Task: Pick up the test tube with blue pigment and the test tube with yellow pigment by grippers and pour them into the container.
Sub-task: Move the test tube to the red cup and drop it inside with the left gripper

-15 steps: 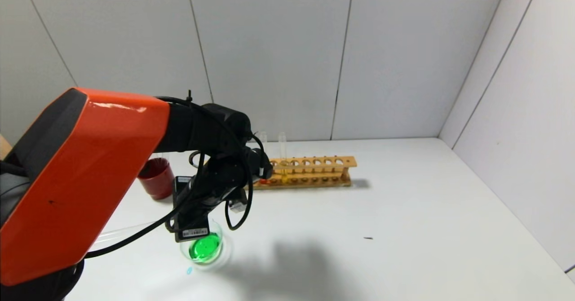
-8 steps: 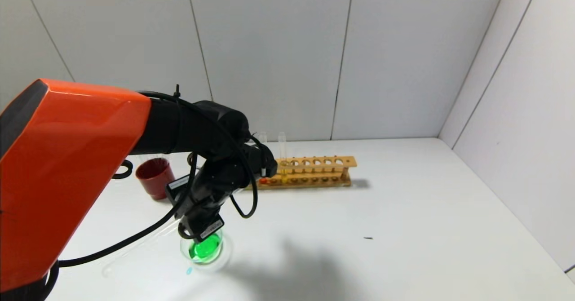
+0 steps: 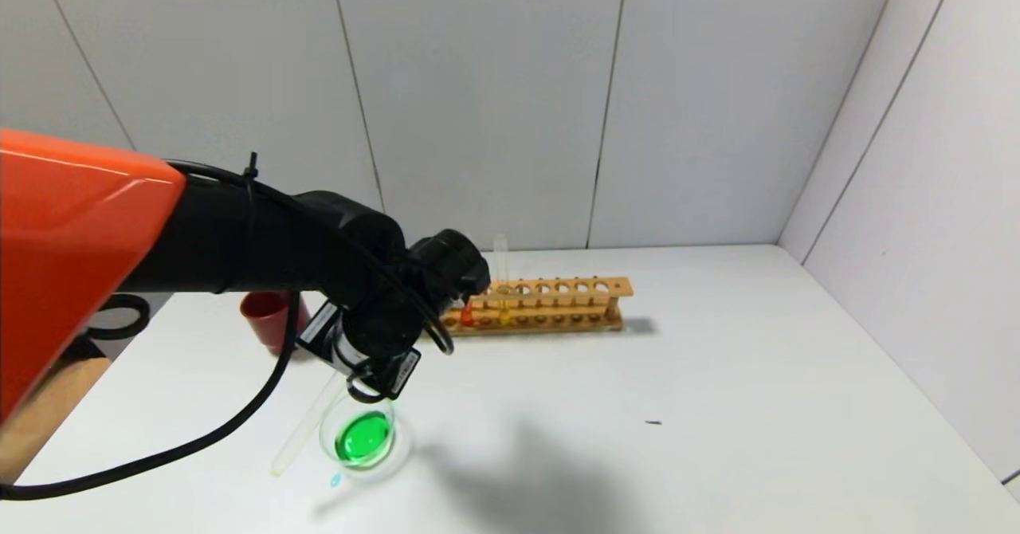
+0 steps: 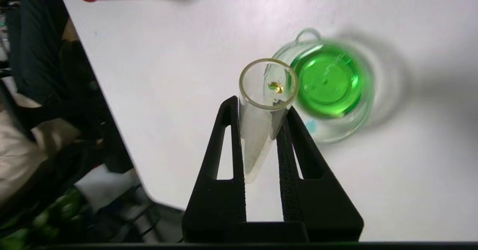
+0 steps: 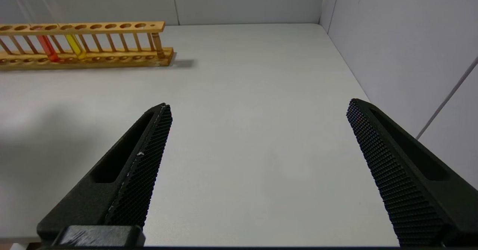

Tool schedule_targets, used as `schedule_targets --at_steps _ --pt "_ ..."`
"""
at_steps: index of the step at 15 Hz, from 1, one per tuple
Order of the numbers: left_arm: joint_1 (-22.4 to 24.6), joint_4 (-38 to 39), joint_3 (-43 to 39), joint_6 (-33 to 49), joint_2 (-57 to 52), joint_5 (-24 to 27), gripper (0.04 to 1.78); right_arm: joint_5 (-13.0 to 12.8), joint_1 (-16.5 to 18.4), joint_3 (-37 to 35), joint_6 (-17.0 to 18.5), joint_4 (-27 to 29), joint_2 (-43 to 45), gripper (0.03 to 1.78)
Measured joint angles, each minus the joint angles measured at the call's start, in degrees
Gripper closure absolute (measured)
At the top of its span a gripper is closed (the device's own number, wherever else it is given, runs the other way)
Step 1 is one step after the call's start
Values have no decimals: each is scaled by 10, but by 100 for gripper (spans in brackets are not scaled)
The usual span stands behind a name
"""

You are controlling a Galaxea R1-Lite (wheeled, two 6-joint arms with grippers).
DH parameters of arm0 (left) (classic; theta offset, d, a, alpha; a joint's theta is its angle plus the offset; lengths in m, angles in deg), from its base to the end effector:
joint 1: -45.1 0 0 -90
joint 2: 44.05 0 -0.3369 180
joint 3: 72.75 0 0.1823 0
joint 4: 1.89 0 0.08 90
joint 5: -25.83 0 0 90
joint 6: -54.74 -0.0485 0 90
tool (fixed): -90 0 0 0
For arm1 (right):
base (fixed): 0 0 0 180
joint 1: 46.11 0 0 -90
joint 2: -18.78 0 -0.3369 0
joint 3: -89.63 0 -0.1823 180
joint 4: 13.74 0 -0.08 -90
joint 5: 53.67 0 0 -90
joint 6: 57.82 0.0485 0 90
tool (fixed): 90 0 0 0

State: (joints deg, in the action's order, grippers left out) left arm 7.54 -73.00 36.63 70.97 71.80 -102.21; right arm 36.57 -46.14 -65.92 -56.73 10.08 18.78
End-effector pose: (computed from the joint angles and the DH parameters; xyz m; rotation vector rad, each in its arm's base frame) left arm 0.2984 -0.1918 0.1672 0.5739 1.0403 0.1553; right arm -0.0425 0.0002 0.0769 0.0190 -0.0110 0.0048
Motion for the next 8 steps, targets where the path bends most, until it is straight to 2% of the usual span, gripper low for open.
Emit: schedule_targets --at_steps 4,8 --pt "16 103 -42 17 -54 -4 152 0 0 0 0 0 0 10" --pt "66 192 -60 15 -97 -25 152 0 0 0 0 0 0 10"
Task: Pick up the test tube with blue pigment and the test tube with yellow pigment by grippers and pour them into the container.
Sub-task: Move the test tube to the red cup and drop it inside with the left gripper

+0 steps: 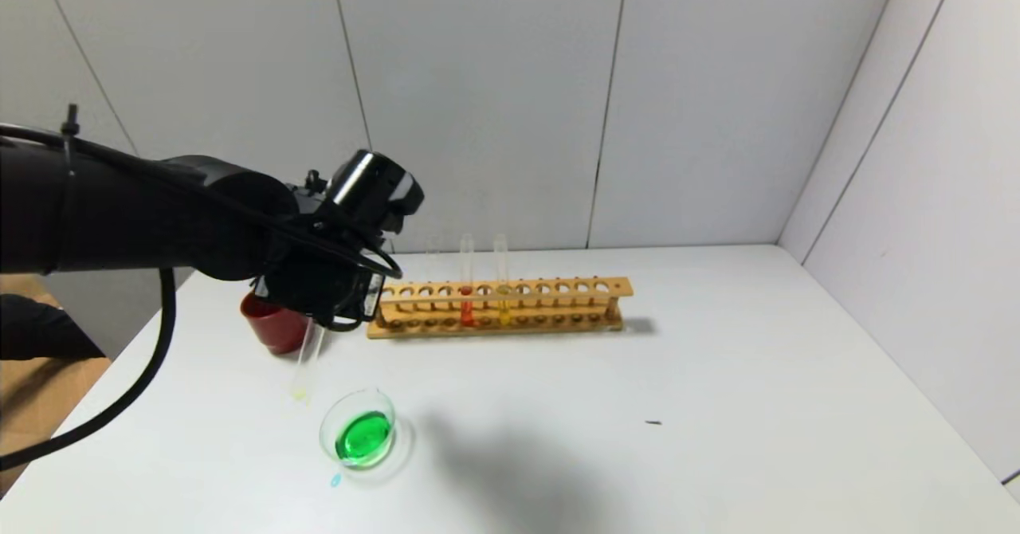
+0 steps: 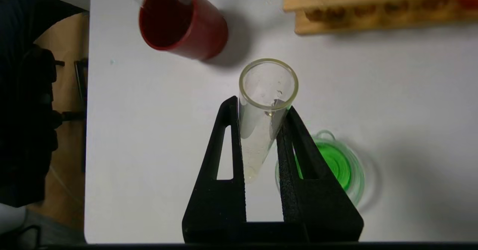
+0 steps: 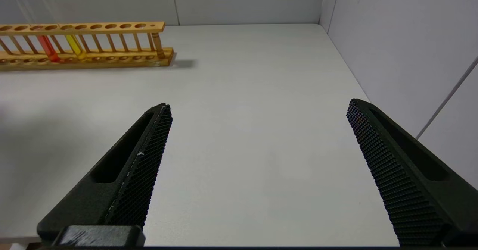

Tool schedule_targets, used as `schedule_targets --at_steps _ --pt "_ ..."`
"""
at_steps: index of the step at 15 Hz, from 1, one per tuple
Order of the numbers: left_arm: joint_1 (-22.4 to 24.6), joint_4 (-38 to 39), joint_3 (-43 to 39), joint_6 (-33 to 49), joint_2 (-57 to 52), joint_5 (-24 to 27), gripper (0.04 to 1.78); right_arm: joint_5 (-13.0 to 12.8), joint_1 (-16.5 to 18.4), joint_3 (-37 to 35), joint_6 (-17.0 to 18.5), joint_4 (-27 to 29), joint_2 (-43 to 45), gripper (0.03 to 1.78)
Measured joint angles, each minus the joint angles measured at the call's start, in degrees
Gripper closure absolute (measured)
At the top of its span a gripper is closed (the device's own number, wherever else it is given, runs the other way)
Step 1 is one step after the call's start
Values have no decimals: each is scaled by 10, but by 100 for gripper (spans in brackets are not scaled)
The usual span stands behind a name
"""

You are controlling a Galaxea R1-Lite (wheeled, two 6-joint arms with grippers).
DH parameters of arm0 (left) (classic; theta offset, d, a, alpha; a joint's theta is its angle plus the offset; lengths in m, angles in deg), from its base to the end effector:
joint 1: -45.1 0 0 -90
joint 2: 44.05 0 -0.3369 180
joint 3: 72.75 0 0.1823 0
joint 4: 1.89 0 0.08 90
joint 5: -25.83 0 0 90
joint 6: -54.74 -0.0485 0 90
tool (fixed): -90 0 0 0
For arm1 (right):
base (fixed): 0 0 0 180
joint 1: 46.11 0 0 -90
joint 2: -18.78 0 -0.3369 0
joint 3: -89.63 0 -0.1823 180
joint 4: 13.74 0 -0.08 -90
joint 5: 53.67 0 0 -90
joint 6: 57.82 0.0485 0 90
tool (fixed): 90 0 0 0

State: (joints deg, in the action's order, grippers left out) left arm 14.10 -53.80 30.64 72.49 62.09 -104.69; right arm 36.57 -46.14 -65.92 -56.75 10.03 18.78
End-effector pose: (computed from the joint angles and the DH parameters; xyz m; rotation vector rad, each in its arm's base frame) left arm 0.3105 -0.1498 0.2195 0.2644 0.7341 0.2682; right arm -0.0425 0.0002 0.0770 0.0187 -0.0118 0.0048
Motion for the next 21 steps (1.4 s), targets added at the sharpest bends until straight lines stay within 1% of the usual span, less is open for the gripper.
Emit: schedule_targets --at_steps 3,5,10,12,14,18,21 --pt "29 29 -5 -12 -34 3 152 0 0 0 0 0 0 10" --pt "44 68 -6 -24 -59 6 152 0 0 0 0 0 0 10" --pt "103 226 -58 -85 -104 43 152 0 0 0 0 0 0 10" --pt "139 305 -82 -111 -114 69 152 0 0 0 0 0 0 10" --pt "167 365 -105 -120 -121 84 152 0 0 0 0 0 0 10" --pt "210 396 -142 -100 -134 139 152 0 0 0 0 0 0 10" --pt "231 398 -166 -92 -147 173 152 0 0 0 0 0 0 10"
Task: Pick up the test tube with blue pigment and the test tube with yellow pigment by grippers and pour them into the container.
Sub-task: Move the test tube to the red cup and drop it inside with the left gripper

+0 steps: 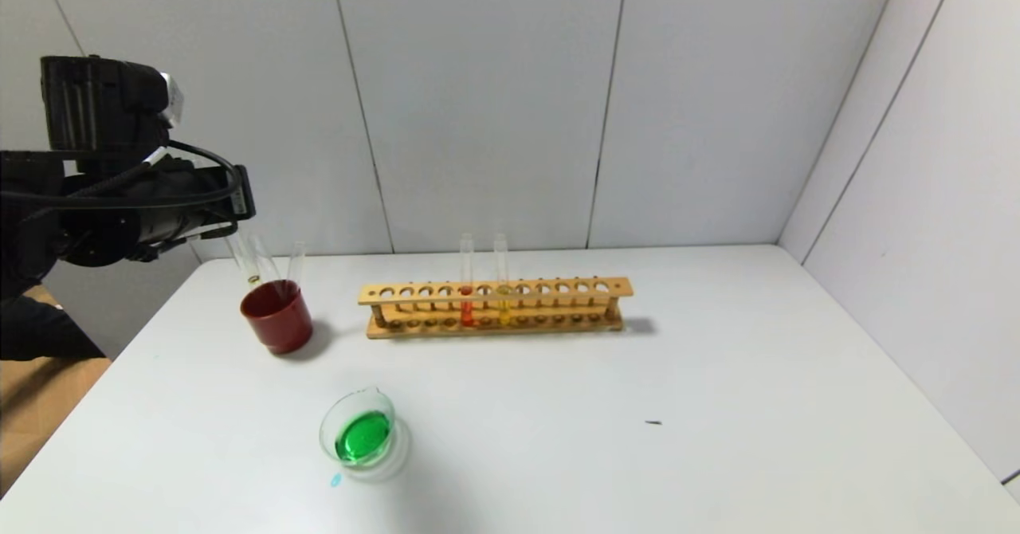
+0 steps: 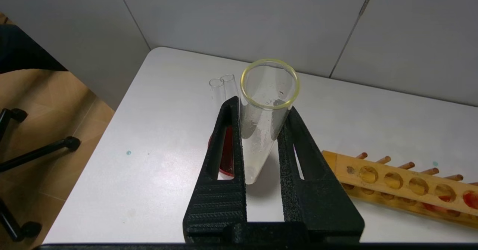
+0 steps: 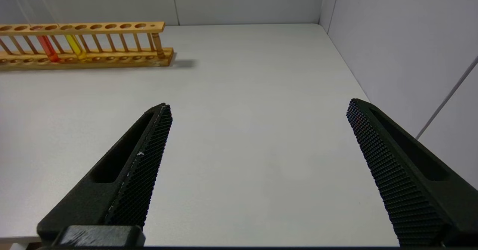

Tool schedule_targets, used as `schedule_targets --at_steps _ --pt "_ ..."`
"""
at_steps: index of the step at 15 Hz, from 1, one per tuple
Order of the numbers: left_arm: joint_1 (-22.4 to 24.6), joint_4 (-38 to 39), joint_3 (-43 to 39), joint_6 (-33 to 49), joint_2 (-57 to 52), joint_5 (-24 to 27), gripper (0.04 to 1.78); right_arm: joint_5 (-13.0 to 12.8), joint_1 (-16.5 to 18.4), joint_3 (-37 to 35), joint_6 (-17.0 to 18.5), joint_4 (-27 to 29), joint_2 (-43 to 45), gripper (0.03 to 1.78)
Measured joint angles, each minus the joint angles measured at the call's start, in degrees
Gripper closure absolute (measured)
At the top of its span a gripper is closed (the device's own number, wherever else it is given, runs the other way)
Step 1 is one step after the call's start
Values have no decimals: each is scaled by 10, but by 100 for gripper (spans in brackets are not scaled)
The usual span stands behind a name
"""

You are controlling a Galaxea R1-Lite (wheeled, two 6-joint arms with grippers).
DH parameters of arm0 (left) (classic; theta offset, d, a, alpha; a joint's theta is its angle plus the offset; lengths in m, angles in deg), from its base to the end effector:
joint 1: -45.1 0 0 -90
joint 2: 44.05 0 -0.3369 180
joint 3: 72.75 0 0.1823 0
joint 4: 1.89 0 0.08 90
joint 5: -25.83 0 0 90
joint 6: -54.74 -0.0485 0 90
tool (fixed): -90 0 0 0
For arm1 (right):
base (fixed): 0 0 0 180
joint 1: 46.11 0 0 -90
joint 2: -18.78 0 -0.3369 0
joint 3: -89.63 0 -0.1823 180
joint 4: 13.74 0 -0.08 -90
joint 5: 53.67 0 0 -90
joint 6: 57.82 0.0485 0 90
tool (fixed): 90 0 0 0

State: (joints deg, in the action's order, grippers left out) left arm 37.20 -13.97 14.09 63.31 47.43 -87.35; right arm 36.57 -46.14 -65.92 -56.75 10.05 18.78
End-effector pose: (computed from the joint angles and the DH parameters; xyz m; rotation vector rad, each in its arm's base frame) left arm 0.3094 -0.0237 0.2862 -0.0693 0.2614 0.2851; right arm -0.0425 0.0002 0.0769 0.0187 -0.0115 0.0048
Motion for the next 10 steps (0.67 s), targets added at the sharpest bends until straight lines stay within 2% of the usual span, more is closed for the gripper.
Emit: schedule_targets --at_steps 4,8,10 --pt "25 14 -22 4 -1 34 152 0 0 0 0 0 0 10" --pt "64 84 -27 3 32 61 152 0 0 0 0 0 0 10" --pt "78 95 -28 4 49 79 152 0 0 0 0 0 0 10"
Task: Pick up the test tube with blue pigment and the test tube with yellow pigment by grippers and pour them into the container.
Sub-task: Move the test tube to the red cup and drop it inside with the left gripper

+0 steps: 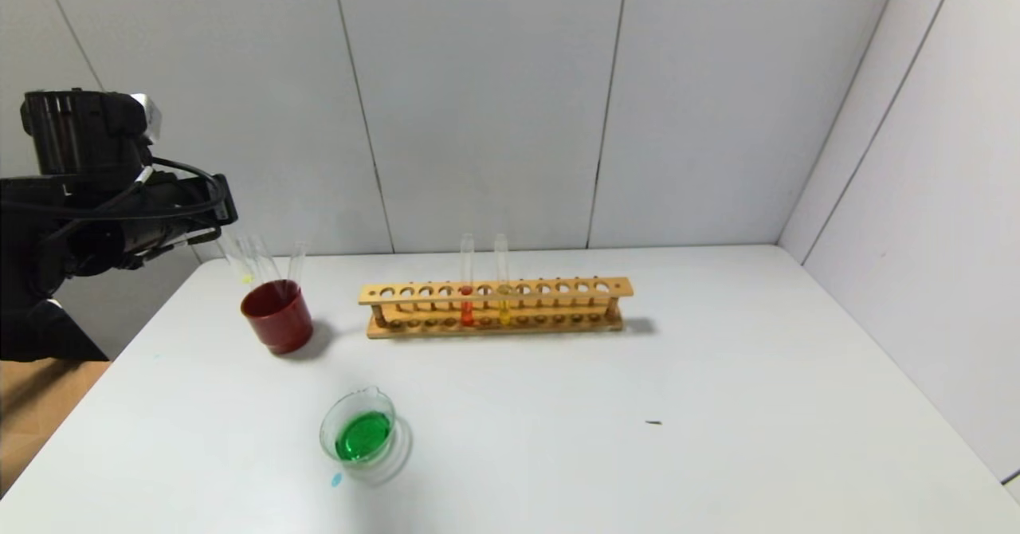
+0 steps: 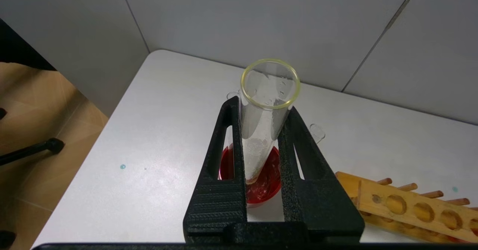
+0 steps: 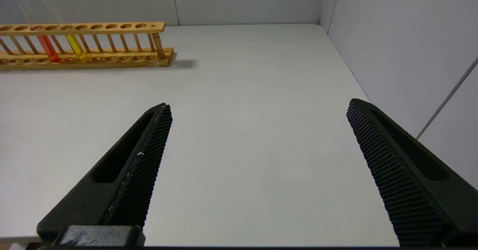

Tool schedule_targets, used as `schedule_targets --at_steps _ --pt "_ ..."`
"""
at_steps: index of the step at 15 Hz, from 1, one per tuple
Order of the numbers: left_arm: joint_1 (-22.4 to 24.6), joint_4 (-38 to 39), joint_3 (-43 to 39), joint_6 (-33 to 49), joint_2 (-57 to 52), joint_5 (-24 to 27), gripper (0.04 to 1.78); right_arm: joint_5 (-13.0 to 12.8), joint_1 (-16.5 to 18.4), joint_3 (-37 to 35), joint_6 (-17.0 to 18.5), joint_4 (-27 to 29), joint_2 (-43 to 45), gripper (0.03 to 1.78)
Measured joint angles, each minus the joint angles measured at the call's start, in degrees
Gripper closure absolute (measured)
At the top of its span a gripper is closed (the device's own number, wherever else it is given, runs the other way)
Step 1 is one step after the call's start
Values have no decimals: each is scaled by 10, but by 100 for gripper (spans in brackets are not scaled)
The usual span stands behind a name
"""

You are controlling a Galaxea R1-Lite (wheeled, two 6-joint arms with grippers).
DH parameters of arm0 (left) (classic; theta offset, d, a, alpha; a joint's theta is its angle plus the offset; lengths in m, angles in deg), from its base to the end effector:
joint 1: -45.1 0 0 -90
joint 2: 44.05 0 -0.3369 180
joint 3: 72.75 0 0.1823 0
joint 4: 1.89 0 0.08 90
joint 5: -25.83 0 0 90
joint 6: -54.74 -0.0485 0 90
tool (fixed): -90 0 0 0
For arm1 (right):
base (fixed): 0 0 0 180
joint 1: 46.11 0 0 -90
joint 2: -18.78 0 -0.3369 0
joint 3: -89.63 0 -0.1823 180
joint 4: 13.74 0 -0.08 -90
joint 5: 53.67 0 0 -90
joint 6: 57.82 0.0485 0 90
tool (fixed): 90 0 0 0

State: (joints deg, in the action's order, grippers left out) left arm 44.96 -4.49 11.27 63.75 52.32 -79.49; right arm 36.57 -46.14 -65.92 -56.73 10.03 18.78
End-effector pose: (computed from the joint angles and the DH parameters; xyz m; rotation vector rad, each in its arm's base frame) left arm 0.3380 0.0120 0.2631 -0.1203 0.2380 0.2831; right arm -0.0425 0.0002 0.0770 0.0190 -0.0118 0.0048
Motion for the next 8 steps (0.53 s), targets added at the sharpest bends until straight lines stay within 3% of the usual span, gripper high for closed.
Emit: schedule_targets --at_steps 8 --pt "16 49 -12 2 38 28 152 0 0 0 0 0 0 10"
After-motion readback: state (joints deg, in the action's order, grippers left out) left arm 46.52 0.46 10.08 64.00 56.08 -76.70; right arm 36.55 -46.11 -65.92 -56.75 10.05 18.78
